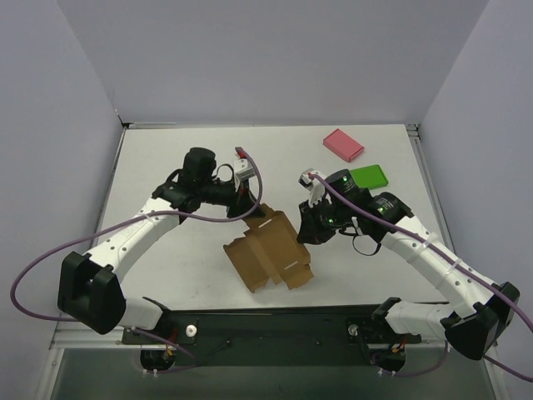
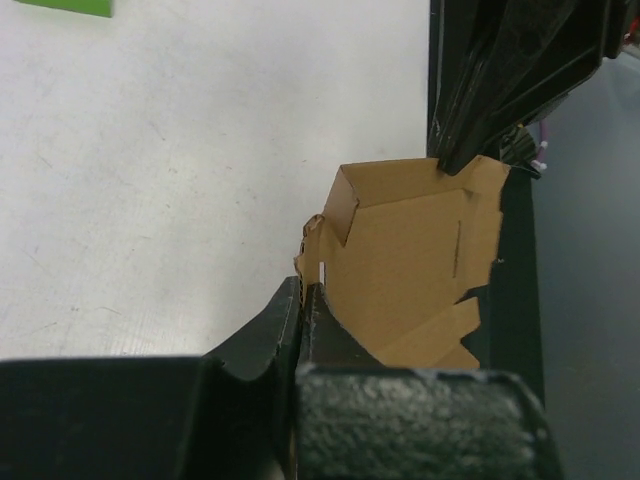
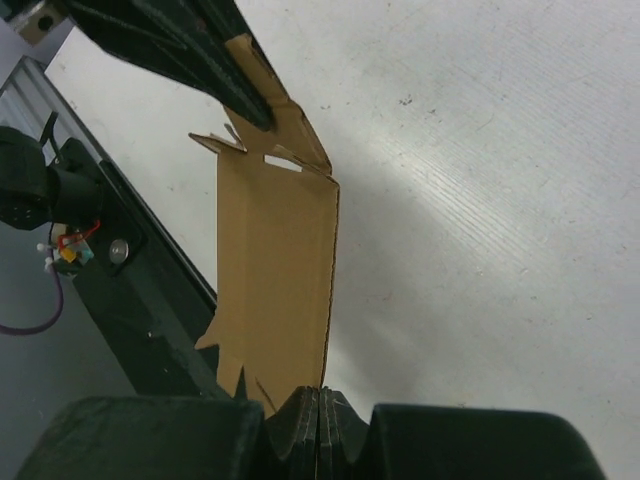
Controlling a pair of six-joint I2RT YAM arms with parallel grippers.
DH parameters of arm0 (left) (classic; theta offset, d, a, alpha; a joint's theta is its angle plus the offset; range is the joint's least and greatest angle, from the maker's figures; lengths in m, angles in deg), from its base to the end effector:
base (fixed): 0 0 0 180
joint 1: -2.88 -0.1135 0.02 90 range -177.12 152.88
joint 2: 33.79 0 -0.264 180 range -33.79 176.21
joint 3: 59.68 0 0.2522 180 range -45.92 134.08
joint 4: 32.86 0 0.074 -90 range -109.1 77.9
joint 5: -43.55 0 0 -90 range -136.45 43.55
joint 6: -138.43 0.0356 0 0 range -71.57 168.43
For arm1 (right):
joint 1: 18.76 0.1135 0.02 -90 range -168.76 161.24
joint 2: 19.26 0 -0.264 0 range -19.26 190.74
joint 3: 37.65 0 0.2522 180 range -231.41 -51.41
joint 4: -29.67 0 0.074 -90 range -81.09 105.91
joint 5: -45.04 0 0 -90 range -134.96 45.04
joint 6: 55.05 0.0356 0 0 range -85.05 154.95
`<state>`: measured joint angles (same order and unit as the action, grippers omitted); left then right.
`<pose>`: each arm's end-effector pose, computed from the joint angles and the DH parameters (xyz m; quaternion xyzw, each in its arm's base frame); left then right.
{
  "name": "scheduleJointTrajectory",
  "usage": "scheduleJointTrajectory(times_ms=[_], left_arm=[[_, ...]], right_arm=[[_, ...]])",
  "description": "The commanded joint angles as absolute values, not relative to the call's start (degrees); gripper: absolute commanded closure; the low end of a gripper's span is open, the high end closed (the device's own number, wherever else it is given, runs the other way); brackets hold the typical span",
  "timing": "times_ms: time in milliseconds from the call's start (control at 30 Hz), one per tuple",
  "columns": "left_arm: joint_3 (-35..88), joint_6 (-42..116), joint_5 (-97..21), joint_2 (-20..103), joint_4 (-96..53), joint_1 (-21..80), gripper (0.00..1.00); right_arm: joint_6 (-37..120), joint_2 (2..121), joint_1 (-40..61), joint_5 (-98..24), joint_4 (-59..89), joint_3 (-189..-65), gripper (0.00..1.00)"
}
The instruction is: Fold the paper box
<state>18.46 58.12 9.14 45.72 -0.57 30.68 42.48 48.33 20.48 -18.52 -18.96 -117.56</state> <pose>0.2538 -0.1670 0.3149 0.4591 0.6677 -0.4717 0.3477 0.1844 0.1711 0.3487 -0.3366 0.8073 0.3618 0.3225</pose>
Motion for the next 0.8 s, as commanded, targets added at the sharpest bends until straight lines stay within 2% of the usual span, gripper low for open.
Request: scheduleJointTrajectory(times_ms=[0,33,100,133,167,267,367,433,500,600,767], left_arm=[[13.7,56.7,4.8,42.2,-6.2,32.9,1.0],[12.3,55.7,3.5,41.3,-10.6,33.1,1.0],[7.1,52.2,-3.4,38.1,-15.2,34.1,1.0],[5.2,51.2,-5.2,37.0,-21.6,34.4,1.0],[3.1,50.7,-7.7,34.4,-23.5,34.8,1.0],[-3.4,49.7,-19.9,29.3,-30.4,37.7,1.0],[-8.9,51.1,-30.0,24.9,-35.1,42.9,1.0],[-10.7,54.4,-39.6,23.5,-35.7,47.5,1.0],[-12.7,57.2,-42.8,21.5,-36.5,49.4,1.0],[-14.2,58.6,-40.9,19.9,-37.6,50.1,1.0],[-13.3,59.0,-37.1,21.1,-36.4,50.1,1.0]], right_arm=[[45.3,46.5,18.2,-23.5,-18.5,-119.3,1.0],[46.4,46.1,17.5,-24.6,-18.3,-119.4,1.0],[49.3,45.4,15.2,-26.4,-17.8,-119.3,0.89],[50.4,44.5,14.5,-27.5,-17.4,-119.2,0.81],[52.2,43.8,13.9,-29.6,-16.9,-118.7,0.62],[62.1,40.3,13.2,-35.1,-13.5,-116.3,0.42],[77.2,35.7,13.4,-37.6,-5.6,-109.7,0.36],[88.4,31.8,14.3,-36.4,5.4,-101.8,0.36],[93.7,30.0,15.5,-37.3,15.4,-96.8,0.35],[84.7,31.1,17.2,-36.1,19.4,-96.0,0.33],[61.8,33.1,19.6,-34.3,12.0,-99.7,0.31]])
